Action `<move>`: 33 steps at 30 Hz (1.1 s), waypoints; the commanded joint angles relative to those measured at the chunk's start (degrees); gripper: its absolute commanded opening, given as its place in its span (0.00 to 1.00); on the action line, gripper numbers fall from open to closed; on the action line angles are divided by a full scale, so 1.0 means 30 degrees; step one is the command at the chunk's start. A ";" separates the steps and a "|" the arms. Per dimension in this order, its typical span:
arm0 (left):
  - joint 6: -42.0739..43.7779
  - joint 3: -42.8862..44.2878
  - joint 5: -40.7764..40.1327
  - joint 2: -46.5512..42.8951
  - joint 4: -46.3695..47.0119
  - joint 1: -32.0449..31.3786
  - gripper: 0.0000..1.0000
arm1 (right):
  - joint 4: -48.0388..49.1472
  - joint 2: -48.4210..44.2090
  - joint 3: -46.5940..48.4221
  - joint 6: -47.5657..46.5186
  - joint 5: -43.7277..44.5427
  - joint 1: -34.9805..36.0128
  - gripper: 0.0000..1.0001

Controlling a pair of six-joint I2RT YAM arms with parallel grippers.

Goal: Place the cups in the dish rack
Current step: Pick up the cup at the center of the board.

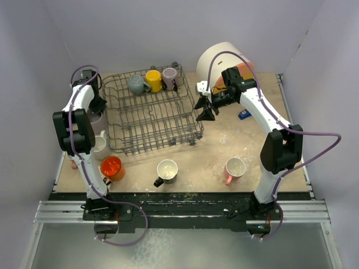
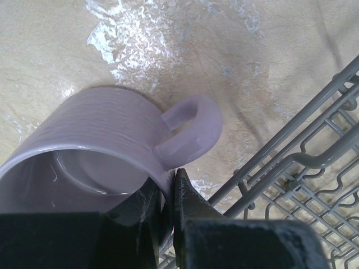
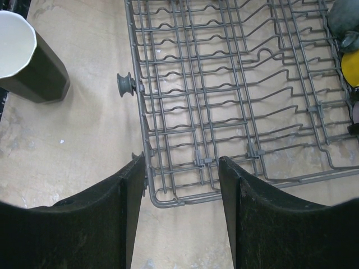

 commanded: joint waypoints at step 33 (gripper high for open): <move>0.6986 -0.3072 -0.3946 -1.0877 0.5748 -0.2914 0.00 | -0.1360 -0.0535 0.2028 -0.0049 -0.2616 0.0114 0.58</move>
